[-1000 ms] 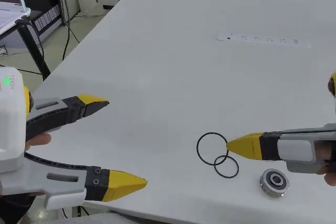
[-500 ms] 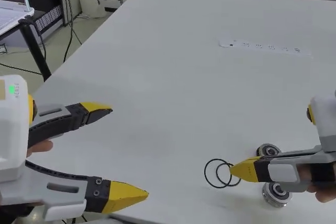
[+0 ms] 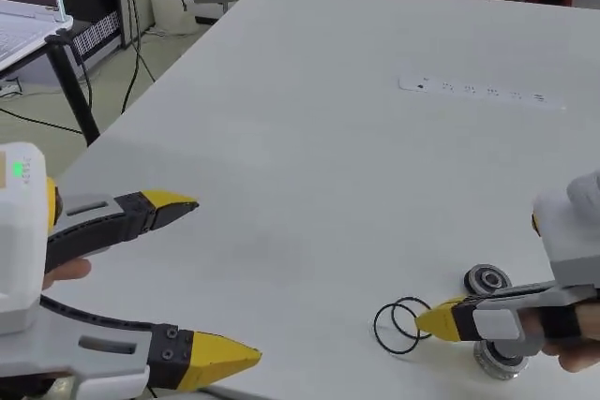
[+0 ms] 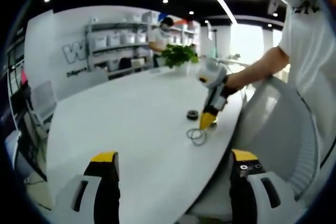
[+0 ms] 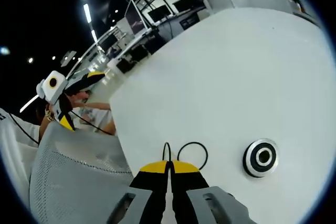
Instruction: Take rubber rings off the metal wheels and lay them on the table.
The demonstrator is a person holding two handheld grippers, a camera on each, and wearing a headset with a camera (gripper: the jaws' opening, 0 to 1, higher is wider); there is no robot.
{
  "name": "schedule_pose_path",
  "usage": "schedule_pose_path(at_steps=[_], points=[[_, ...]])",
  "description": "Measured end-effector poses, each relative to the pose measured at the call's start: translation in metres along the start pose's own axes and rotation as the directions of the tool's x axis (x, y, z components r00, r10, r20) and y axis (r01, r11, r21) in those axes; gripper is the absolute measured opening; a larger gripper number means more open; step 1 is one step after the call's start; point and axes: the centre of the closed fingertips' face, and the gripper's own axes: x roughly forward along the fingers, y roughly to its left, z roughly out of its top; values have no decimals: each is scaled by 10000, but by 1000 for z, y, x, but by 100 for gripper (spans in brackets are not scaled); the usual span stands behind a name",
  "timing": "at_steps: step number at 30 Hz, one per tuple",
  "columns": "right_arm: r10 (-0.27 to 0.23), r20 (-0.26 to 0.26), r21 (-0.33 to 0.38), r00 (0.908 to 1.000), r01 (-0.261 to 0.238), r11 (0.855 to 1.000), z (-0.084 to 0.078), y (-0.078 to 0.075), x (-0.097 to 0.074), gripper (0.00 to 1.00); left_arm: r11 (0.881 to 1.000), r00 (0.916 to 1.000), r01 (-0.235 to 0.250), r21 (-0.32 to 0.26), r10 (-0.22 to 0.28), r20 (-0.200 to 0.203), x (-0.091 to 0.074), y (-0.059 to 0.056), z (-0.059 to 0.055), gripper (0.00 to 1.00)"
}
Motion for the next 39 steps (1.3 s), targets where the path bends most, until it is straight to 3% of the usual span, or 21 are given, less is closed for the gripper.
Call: schedule_pose_path(at_steps=[7, 17, 22, 35, 39], points=[[-46, -66, -104, 10000, 45, 9999, 0, -5, 2, 0, 9999, 9999, -125, 47, 124, 31, 0, 2, 2, 87], [-176, -456, -761, 9988, 141, 9970, -9, -9, 0, 11, 9994, 9994, -346, 13, 346, -20, -5, 0, 0, 84], [-296, -462, -1138, 9985, 242, 9932, -8, -10, -11, 11, 9992, 9991, -411, 2, 411, 88, -6, -1, 4, 84], [-165, 292, -1851, 9994, 217, 9825, 1, 7, -48, 16, 9991, 9991, -418, 84, 418, -46, -5, -8, 11, 84], [-22, 583, -2105, 9983, 144, 9775, 2, 12, -60, 20, 9981, 9980, -623, 23, 623, 113, -7, -9, 18, 83]])
